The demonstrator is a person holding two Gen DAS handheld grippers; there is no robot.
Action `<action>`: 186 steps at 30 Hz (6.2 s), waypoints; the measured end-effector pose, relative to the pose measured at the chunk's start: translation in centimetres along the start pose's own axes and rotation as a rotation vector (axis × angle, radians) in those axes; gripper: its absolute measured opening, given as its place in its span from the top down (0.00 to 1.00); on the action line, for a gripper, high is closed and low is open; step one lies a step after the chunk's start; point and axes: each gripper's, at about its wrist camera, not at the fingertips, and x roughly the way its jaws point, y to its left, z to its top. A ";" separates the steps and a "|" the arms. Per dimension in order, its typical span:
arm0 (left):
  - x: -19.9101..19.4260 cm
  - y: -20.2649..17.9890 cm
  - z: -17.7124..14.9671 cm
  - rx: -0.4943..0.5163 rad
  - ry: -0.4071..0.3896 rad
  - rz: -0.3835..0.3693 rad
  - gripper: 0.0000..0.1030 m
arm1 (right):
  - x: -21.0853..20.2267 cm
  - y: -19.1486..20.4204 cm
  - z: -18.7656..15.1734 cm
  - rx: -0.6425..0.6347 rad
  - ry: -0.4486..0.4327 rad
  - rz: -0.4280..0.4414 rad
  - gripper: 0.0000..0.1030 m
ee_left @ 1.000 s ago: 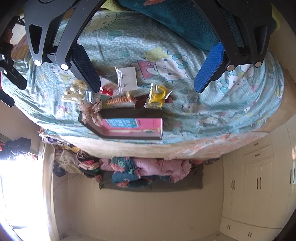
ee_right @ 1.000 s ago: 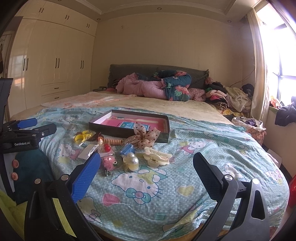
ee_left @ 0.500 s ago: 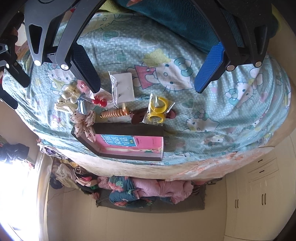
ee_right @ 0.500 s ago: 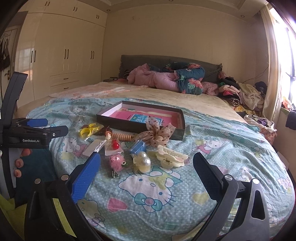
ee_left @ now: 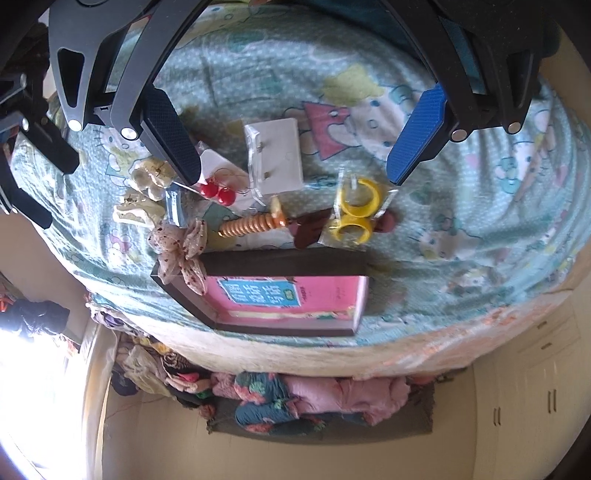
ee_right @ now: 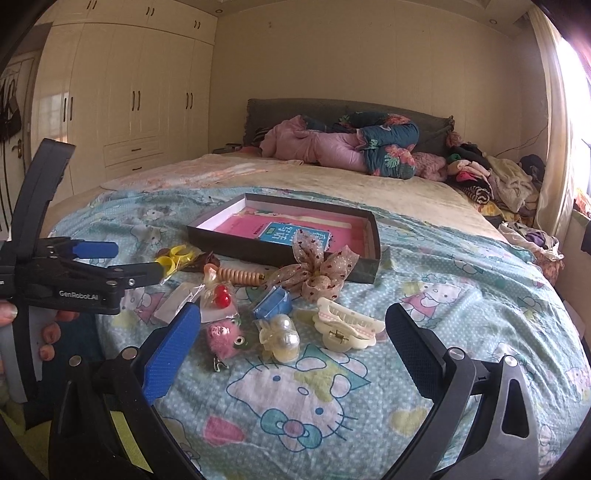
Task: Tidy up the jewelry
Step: 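Grasp the clear pearl earring pack with the right tool while the left tool grasps the white earring card, then carry the pearl pack with the right tool while the left tool carries the white card into the pink tray, then open the right tool over the tray while the left tool releases the white card, then withdraw both tools from the tray toward the loose jewelry, then grasp the white-and-pink claw clip with the right tool while the left tool grasps the red-bead earring card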
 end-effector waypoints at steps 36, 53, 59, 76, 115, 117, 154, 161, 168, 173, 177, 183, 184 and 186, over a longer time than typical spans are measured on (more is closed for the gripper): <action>6.7 0.6 -1.1 -0.066 0.258 -0.127 0.70 | 9.2 -0.7 -2.3 -0.025 0.268 0.156 0.69; 5.4 -0.3 4.2 -0.039 0.114 -0.159 0.70 | 6.7 -4.1 0.7 0.045 0.181 0.116 0.70; 6.5 0.3 6.5 -0.049 0.086 -0.150 0.70 | 8.0 -5.1 2.9 0.051 0.156 0.086 0.70; 10.9 0.4 11.0 0.001 0.100 -0.103 0.70 | 15.3 -8.1 9.0 0.074 0.105 -0.011 0.70; 17.1 1.1 10.8 0.037 0.163 -0.074 0.60 | 22.7 -7.5 7.8 0.071 0.270 -0.014 0.56; 16.9 1.1 10.8 0.034 0.156 -0.078 0.57 | 22.1 -7.4 7.9 0.072 0.257 -0.020 0.53; 6.0 0.5 8.1 -0.001 -0.102 -0.091 0.11 | 10.6 -6.4 6.3 0.123 0.080 -0.056 0.19; 4.8 0.4 6.5 0.003 -0.110 -0.092 0.11 | 8.9 -5.6 4.9 0.101 0.072 -0.042 0.19; 4.5 0.0 4.7 0.014 -0.070 -0.099 0.11 | 7.9 -4.7 3.5 0.069 0.077 -0.016 0.19; 4.7 -0.5 3.0 0.004 -0.013 -0.126 0.11 | 7.2 -4.5 2.4 0.055 0.088 -0.004 0.19; 5.0 -1.0 1.9 -0.011 0.035 -0.153 0.11 | 6.9 -4.7 1.5 0.055 0.101 0.000 0.19; 5.9 -1.8 0.6 -0.032 0.108 -0.197 0.11 | 6.7 -5.3 0.1 0.030 0.124 -0.002 0.19; 6.1 -1.8 0.5 -0.045 0.122 -0.208 0.11 | 6.7 -5.4 -0.2 0.022 0.128 -0.005 0.19; 6.7 -1.8 0.2 -0.087 0.159 -0.241 0.11 | 6.7 -5.5 -0.7 0.009 0.133 -0.007 0.19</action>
